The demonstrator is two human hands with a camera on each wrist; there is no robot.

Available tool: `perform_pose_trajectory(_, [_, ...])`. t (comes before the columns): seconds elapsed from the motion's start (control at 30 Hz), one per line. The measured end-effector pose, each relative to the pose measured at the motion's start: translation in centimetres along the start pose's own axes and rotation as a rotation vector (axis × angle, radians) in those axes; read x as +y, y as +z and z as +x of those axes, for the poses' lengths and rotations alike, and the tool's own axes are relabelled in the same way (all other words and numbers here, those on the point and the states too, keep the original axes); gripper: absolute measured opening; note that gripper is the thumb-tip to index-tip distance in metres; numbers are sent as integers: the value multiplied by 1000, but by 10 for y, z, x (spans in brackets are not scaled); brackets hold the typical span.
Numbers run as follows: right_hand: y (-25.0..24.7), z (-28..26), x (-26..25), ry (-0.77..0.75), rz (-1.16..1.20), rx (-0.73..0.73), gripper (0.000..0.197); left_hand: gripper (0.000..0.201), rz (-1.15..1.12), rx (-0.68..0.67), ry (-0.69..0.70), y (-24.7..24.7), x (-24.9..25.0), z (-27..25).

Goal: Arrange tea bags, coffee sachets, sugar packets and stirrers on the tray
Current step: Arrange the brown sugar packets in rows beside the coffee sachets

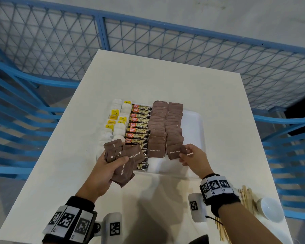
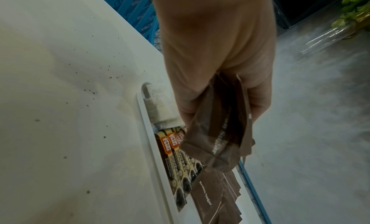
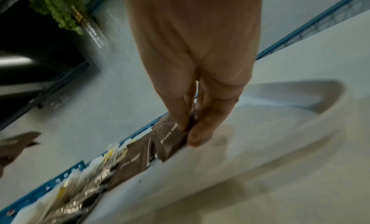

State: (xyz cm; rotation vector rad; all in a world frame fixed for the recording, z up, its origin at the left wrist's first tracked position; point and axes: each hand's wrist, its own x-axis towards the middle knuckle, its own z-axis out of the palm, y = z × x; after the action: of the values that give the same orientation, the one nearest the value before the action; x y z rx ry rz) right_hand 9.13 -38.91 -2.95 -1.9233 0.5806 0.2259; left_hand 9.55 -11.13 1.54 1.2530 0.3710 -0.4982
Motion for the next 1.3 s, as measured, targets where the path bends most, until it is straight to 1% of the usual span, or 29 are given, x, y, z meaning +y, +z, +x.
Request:
perform_pose_trajectory(0.1, [3,2,1,-45,-246,80,15,32,7,-3,9,2,2,0])
perform_pose_trajectory(0.13, [3,2,0,-51,-288,93,16,32,10,-5,12,4,3,0])
perform_pose_trajectory(0.33, [12,5,-2,-25,-281,111,14,32,15,-13,6,10,4,0])
perform_pose_trajectory(0.4, [14,5,-3,-33,-289,127,17,32,21,-11,1,11,3,0])
perform_pose_trajectory(0.43, [15,4,-2,-58,-311,149,23,32,22,-12,-2,12,3,0])
perform_pose_trajectory(0.5, [18,1,-1,-158,-392,235,37,33,27,-16,-9,13,3,-1])
perform_pose_trajectory(0.57, [24,-6,-7,-271,-408,301,41,32,23,-20,-16,14,3,-1])
perform_pose_trajectory(0.6, [27,-10,-13,-308,-377,292,38,33,22,-23,-18,14,3,-1])
perform_pose_trajectory(0.63, [30,-16,-22,-322,-324,246,32,33,24,-25,-20,15,3,-1])
perform_pose_trajectory(0.7, [36,-28,-39,-293,-206,51,23,32,28,-24,-22,16,2,0])
perform_pose_trajectory(0.77, [42,-40,-52,-251,-112,-152,25,32,42,-26,-25,18,2,0])
perform_pose_trajectory(0.83, [48,-48,-58,-236,-39,-281,21,33,63,-27,-21,19,2,-1])
perform_pose_trajectory(0.87, [51,-51,-59,-234,-9,-307,17,33,69,-21,-18,19,2,-1])
perform_pose_trajectory(0.93, [54,-52,-58,-215,52,-312,11,35,73,-12,-17,19,1,0])
perform_pose_trajectory(1.07, [54,-52,-60,-130,207,-332,12,35,91,-17,-15,17,0,-1])
perform_pose_trajectory(1.2, [48,-48,-67,-24,530,-319,6,33,66,1,-32,14,-2,-1])
perform_pose_trajectory(1.3, [40,-40,-69,-12,697,-263,9,32,55,1,-44,12,-2,-2])
